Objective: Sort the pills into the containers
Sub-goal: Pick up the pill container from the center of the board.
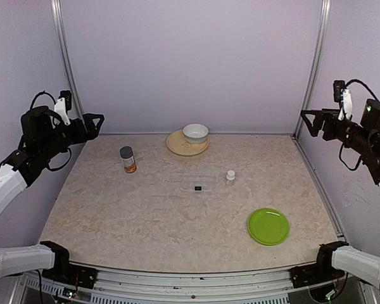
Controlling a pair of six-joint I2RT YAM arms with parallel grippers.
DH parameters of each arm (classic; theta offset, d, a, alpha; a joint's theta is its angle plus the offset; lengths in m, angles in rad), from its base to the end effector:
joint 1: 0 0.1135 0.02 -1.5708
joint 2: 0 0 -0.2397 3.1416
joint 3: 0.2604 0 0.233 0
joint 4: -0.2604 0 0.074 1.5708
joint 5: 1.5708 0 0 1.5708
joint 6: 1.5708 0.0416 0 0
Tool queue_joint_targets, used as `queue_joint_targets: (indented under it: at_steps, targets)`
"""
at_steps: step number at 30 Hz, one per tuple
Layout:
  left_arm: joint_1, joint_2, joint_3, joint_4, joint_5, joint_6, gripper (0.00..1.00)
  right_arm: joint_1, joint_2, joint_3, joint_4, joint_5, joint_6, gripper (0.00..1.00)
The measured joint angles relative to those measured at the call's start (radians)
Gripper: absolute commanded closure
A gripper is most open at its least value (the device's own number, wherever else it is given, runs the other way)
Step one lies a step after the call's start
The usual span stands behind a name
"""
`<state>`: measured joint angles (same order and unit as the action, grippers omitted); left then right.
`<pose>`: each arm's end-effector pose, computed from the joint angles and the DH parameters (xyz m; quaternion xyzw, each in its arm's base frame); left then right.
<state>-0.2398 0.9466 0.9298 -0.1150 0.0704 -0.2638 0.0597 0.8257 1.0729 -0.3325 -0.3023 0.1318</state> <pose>0.2135 -0.0552 0.3490 0.0142 0.7519 -0.1897 0.6312 0.1733 0.0228 0.3933 -0.0755 0.7314 0.1743 0.6549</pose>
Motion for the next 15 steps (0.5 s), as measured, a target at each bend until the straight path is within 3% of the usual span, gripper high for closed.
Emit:
queue_joint_targets:
  at_steps: [9,15]
  targets:
    - [-0.026,0.001,0.010,-0.009,-0.008,0.000,0.01,-0.004,0.014,0.032,-0.012,-0.092,0.020,0.00]
    - [-0.027,-0.003,0.010,-0.008,-0.035,-0.009,0.01,-0.005,0.028,0.032,-0.007,-0.132,0.119,0.00]
